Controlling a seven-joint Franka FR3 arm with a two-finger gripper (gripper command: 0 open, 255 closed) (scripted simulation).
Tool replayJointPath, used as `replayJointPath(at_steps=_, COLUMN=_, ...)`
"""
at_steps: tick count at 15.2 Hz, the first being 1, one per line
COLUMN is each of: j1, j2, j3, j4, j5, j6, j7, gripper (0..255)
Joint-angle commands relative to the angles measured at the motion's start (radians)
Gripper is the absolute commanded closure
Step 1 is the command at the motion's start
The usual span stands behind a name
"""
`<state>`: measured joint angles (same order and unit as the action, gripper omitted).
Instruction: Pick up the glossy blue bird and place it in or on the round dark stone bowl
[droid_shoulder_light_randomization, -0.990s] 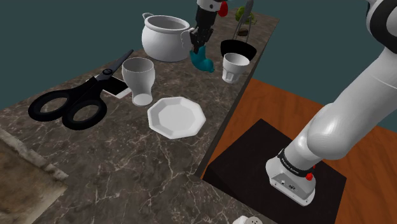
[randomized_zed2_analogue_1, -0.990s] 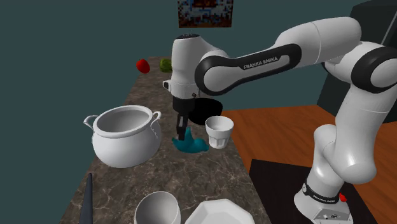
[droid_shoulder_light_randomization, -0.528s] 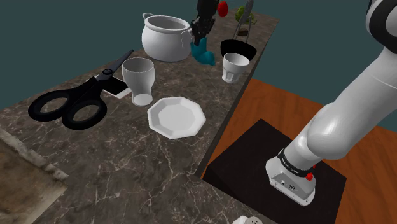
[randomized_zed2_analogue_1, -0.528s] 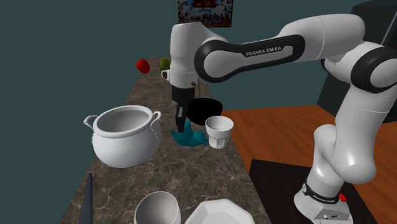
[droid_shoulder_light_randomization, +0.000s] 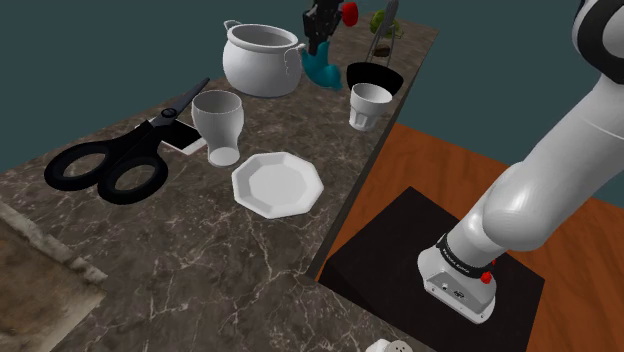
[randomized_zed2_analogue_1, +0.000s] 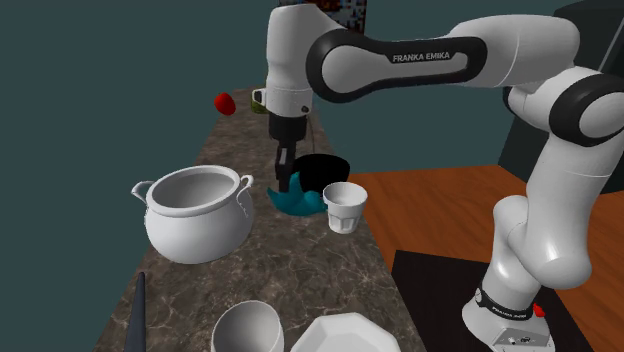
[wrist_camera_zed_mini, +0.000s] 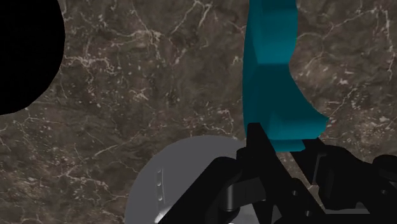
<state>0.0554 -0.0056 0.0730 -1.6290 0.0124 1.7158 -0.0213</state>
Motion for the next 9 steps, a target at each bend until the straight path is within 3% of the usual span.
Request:
replayJointPath(at_steps=1, j1=0.001, j2=0.008, j3=0.001, j4=0.038, j5=-0.001, j6=-0.03, j7=0.003, gripper=255)
replayJointPath(at_steps=9, j1=-0.01, j2=0.026, j3=-0.009, j4=0.149, j5=0.0, j6=-0.124, j7=-0.018, gripper=255)
